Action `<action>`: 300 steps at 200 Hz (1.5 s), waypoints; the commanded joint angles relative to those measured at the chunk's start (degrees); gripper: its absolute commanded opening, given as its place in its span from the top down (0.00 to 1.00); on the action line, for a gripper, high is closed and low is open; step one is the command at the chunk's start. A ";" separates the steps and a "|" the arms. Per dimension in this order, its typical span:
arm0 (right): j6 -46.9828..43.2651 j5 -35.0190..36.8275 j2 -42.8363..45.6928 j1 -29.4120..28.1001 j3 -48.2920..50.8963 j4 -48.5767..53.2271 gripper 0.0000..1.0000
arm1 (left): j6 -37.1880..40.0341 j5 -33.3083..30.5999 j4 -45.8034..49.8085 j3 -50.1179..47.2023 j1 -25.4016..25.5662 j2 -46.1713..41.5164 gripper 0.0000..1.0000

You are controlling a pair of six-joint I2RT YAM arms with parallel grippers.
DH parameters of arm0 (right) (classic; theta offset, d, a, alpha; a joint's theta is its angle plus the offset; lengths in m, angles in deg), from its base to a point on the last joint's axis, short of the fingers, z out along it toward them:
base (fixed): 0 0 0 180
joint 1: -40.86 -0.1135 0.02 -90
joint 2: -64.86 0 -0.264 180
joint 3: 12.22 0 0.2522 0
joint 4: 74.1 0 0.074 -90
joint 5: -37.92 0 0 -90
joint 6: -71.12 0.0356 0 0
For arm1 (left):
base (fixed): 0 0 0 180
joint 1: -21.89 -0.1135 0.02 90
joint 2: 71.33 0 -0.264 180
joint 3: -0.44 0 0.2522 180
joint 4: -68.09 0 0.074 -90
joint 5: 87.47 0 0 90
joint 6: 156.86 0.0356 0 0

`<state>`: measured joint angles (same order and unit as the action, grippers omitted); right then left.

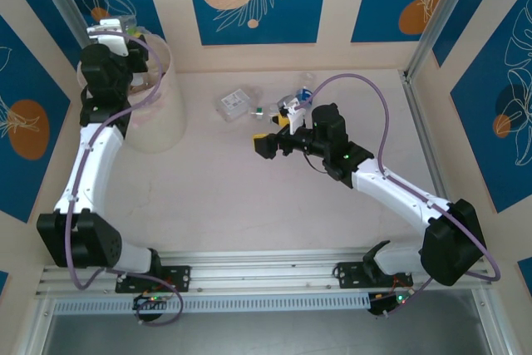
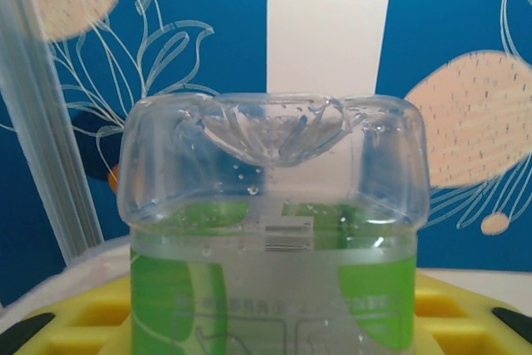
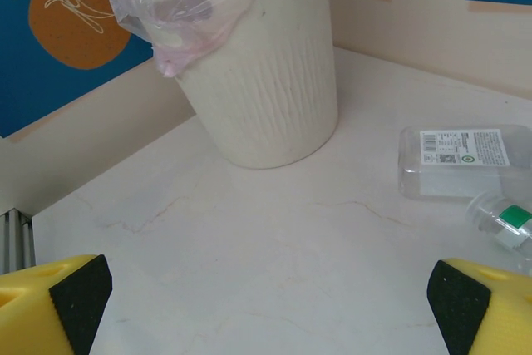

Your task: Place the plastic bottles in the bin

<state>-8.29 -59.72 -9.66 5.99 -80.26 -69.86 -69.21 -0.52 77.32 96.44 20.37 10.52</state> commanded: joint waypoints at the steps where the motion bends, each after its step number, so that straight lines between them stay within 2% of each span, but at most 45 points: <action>1: -0.93 1.22 0.70 -0.17 -0.91 0.53 0.00 | 1.35 7.91 3.89 2.73 -2.75 1.23 1.00; 17: -0.90 1.31 0.85 -0.20 -0.99 0.63 0.00 | -0.82 9.91 4.60 2.29 -4.70 2.62 0.99; 33: -0.97 1.46 0.95 -0.24 -0.91 0.64 0.00 | -2.45 15.37 5.00 1.66 -6.46 4.26 0.92; 61: -0.92 1.57 1.13 -0.20 -1.00 1.14 0.00 | -0.69 20.64 7.67 1.53 -7.17 6.78 0.70; 83: -1.05 1.97 1.46 -0.20 -0.85 1.34 0.00 | -0.28 25.34 7.77 1.18 -7.92 7.49 0.39; 127: -0.86 2.53 1.68 -0.22 -0.39 1.31 0.00 | -0.90 35.18 10.81 4.83 -8.95 8.85 0.19; 159: -0.75 2.54 1.76 -0.20 -0.31 1.43 0.00 | -0.99 33.72 10.94 4.51 -9.08 8.34 0.00; 174: -0.83 2.69 1.79 -0.20 -0.22 1.57 0.00 | -0.99 30.78 12.38 5.30 -9.05 8.76 0.00; 196: -0.75 2.79 2.01 -0.20 -0.22 1.57 0.00 | -1.30 22.17 16.79 8.19 -9.12 10.45 0.03; 221: -0.49 3.15 2.10 -0.33 -0.04 1.66 0.00 | -0.60 16.72 21.28 10.98 -9.06 12.79 0.04; 251: -0.31 3.33 2.01 -0.29 -0.12 1.55 0.00 | -3.05 2.36 27.33 16.31 -9.26 16.07 0.01; 260: -0.32 3.40 2.06 -0.29 -0.21 1.65 0.00 | -3.38 3.27 28.33 17.56 -9.56 16.73 0.00; 281: -0.21 3.81 1.94 -0.38 -0.21 1.65 0.00 | -3.88 10.58 26.69 16.62 -9.72 15.71 0.00; 300: 0.28 4.62 1.68 -0.37 -0.05 1.48 0.00 | -6.14 11.63 26.48 16.05 -9.72 14.69 0.00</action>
<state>-8.24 -56.58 -8.96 5.95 -80.26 -68.37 -72.51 9.36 102.69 111.48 11.23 27.00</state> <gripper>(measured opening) 0.999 0.998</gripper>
